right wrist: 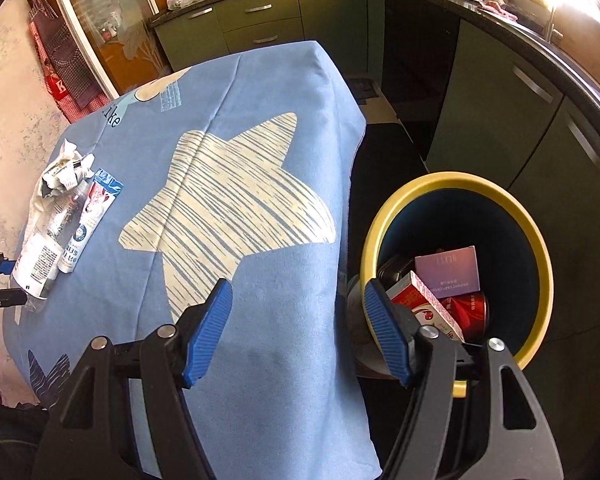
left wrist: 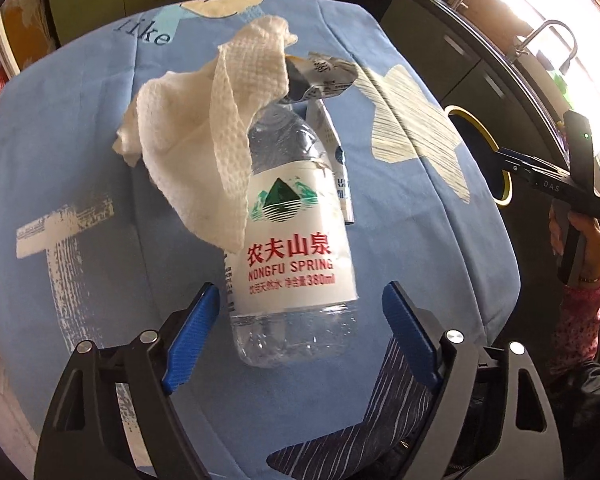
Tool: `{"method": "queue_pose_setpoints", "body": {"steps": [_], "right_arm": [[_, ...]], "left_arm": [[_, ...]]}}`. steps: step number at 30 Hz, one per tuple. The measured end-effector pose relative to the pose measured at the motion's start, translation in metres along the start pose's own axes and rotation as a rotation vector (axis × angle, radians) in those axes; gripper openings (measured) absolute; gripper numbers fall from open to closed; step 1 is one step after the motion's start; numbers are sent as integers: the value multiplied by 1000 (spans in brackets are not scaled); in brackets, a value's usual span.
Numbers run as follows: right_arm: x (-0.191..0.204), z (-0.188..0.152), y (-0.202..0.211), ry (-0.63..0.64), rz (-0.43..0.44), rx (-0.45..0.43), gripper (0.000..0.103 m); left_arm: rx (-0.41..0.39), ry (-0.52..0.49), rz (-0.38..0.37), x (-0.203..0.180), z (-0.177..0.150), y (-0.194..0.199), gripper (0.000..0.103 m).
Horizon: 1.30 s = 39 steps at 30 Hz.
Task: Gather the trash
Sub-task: 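Grasp the Nongfu Spring water bottle with the left tool, then carry the water bottle over the bin and open the left tool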
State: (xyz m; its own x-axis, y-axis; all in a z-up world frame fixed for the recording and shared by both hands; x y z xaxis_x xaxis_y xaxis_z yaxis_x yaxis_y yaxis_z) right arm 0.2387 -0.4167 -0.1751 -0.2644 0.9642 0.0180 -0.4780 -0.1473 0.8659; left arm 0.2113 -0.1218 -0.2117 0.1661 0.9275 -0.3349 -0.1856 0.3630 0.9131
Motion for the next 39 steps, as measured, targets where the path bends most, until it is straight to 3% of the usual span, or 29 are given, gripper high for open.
{"method": "queue_pose_setpoints", "body": {"steps": [4,12,14,15,19,25,31,39], "right_arm": [[1,-5,-8,5,18,15,65],[-2,-16,-16,-6,37,39,66],[-3,-18,-18,-7,42,43,66],[-2,-19,-19,-6,44,47,66],[1,-22,-20,3,51,56,66],[11,-19,-20,21,62,51,66],[24,-16,-18,42,72,47,66],[29,-18,-8,48,65,38,66]], "left_arm": [[25,19,4,-2,10,-8,83],[63,-4,86,-6,33,-25,83],[68,-7,103,-5,35,-29,76],[84,-11,99,-5,34,-31,67],[74,-34,105,-3,25,-26,66],[59,-45,78,1,5,-3,66],[26,-51,2,-2,-9,27,66],[-18,-105,3,-8,-26,54,65]]}}
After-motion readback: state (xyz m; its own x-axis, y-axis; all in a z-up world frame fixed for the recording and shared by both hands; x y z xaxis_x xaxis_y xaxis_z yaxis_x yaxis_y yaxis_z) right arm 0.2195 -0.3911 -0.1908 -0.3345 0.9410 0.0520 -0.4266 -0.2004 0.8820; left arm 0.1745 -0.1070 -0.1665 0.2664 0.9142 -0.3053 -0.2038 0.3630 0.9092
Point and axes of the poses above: each gripper's, at about its wrist camera, not at the fingertips, and y roughly against the way its jaws point, x to its left, z to its top, the point moved 7 cm from there along -y, roughly the way its jaws point, and after that the axes turned 13 degrees about y, right-handed, at the moved point
